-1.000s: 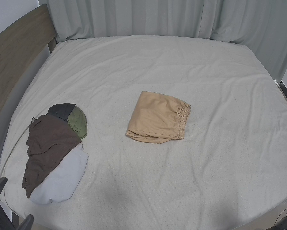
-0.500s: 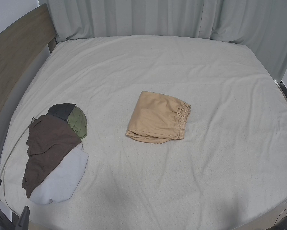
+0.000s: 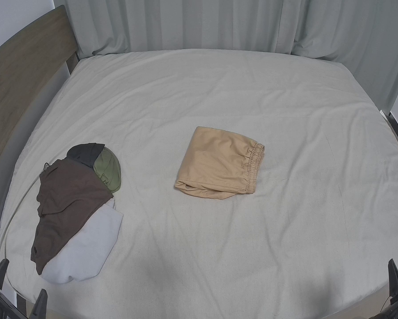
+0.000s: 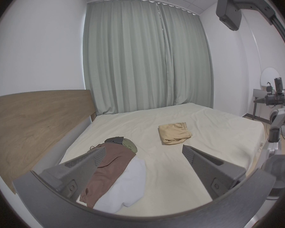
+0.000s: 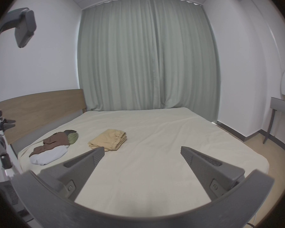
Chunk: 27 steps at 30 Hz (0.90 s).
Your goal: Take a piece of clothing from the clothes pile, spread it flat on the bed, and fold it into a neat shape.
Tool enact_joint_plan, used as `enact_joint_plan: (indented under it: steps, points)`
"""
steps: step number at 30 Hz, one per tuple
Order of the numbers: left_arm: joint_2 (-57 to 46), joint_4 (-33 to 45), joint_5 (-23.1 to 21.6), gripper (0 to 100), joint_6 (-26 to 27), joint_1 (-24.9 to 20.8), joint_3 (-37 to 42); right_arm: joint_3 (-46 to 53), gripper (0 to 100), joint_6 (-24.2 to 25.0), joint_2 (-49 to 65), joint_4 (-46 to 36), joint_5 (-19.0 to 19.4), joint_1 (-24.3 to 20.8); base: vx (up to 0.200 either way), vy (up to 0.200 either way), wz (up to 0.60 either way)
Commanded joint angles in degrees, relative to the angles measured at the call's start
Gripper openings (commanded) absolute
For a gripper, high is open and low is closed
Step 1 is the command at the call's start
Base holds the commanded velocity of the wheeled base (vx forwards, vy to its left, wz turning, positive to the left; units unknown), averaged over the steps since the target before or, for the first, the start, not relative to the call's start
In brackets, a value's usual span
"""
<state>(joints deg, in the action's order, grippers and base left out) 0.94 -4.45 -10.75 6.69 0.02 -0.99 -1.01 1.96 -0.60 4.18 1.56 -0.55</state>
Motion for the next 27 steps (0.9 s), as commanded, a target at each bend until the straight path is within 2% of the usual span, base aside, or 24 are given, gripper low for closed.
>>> enact_joint_plan:
  steps: [1,4,8,9,10,12,14,16,17,20,23,27]
  points:
    - [-0.8,-0.1,3.0,100,-3.6,0.2,1.0,1.0,100,-2.0,0.6,0.0,2.0,0.2,0.0,0.0,0.0]
    - [-0.8,-0.1,4.5,100,-4.6,0.2,1.0,1.0,100,-3.6,0.6,0.0,1.8,0.1,0.0,0.0,0.0]
    - [-0.7,0.0,7.2,100,-5.6,0.2,1.0,1.0,100,-4.5,0.6,0.0,-1.5,0.0,0.0,0.0,0.0]
    - [-0.8,4.1,10.8,100,-5.7,0.2,1.0,1.0,100,-6.6,0.6,0.0,-2.6,-0.1,0.0,0.0,0.0]
    - [-0.8,6.6,12.3,100,-6.3,0.2,0.7,1.0,100,-8.1,0.6,0.0,-3.0,-0.1,0.0,0.0,0.0]
    - [-0.8,4.9,12.4,100,-6.3,0.2,0.9,1.0,100,-10.9,0.6,0.0,-3.0,0.0,0.0,0.0,0.0]
    - [-0.8,4.5,12.3,100,-6.1,0.2,0.9,1.0,100,-11.2,0.6,0.0,-3.0,0.0,0.0,0.0,0.0]
    - [-0.8,4.6,12.2,100,-6.6,0.0,0.9,1.0,100,0.1,0.6,-1.5,-6.3,-0.1,0.0,0.0,0.0]
    - [-0.8,4.6,12.2,100,-6.8,0.0,0.9,1.0,100,2.7,0.6,-1.7,-6.6,-0.1,0.0,0.0,0.0]
    - [-0.8,4.6,12.2,100,-6.4,0.0,0.9,1.0,100,1.5,0.6,-1.8,-5.6,0.0,0.0,0.0,0.0]
    - [-0.8,4.6,12.2,100,-6.4,0.0,0.9,1.0,100,-1.3,0.6,-4.3,-2.1,0.0,0.0,0.0,0.0]
    - [-0.8,4.5,12.2,100,-6.9,0.0,0.9,1.0,100,-0.2,0.6,-4.2,-2.3,-0.1,0.0,0.0,0.0]
